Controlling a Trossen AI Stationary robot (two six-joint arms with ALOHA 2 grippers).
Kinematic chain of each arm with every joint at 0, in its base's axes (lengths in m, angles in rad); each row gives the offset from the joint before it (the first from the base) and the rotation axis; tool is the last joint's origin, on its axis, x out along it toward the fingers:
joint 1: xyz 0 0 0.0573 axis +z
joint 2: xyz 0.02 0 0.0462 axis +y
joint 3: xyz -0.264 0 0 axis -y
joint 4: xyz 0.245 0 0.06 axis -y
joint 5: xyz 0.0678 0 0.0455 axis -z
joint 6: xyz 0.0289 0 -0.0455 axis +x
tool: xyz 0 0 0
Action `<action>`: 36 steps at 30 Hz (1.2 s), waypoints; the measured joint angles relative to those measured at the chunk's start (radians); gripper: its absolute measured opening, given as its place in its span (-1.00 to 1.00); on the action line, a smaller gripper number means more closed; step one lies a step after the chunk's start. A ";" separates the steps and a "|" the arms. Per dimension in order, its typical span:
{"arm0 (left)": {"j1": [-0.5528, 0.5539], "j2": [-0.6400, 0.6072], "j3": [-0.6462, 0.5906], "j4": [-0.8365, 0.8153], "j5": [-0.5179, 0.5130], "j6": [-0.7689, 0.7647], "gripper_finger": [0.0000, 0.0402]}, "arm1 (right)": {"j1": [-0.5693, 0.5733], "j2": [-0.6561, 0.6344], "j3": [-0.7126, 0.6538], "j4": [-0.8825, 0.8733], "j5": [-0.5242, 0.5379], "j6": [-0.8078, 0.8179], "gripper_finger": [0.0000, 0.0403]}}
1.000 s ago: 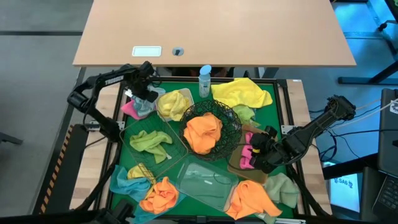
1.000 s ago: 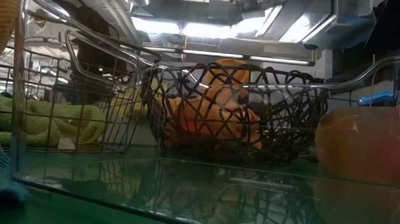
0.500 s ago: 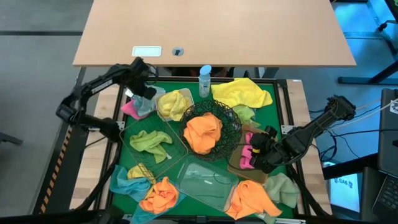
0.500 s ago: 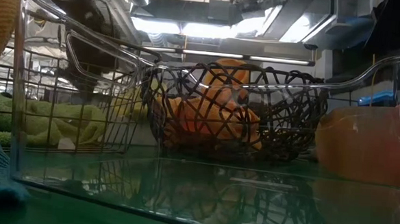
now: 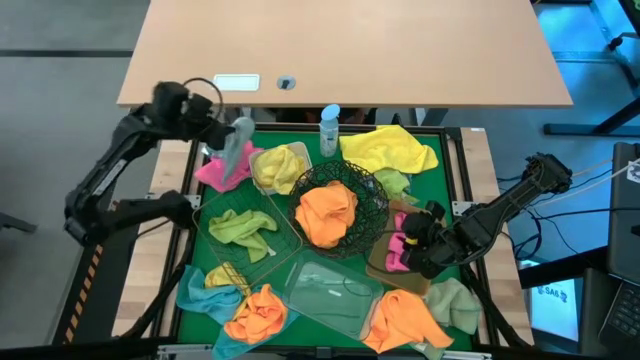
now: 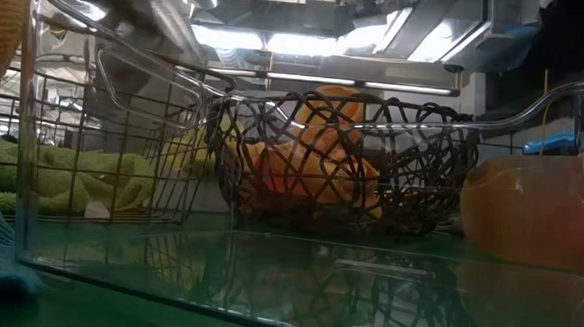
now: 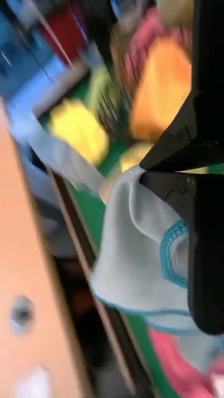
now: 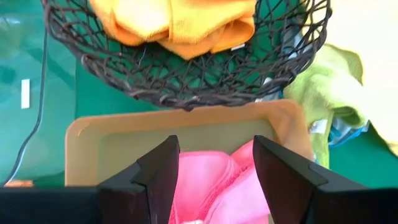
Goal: Sort microfiber towel by color & place in baskets
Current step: Put the top light blue towel into the transparent bin
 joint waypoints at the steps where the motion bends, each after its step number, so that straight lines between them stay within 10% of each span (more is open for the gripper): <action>1: -0.018 -0.016 0.013 0.014 0.007 -0.016 -1.00 | 0.000 0.000 0.000 0.000 0.011 -0.001 0.00; 36: -0.731 0.136 0.198 0.678 0.026 -0.169 -1.00 | 0.000 0.000 0.000 0.179 0.164 -0.181 0.00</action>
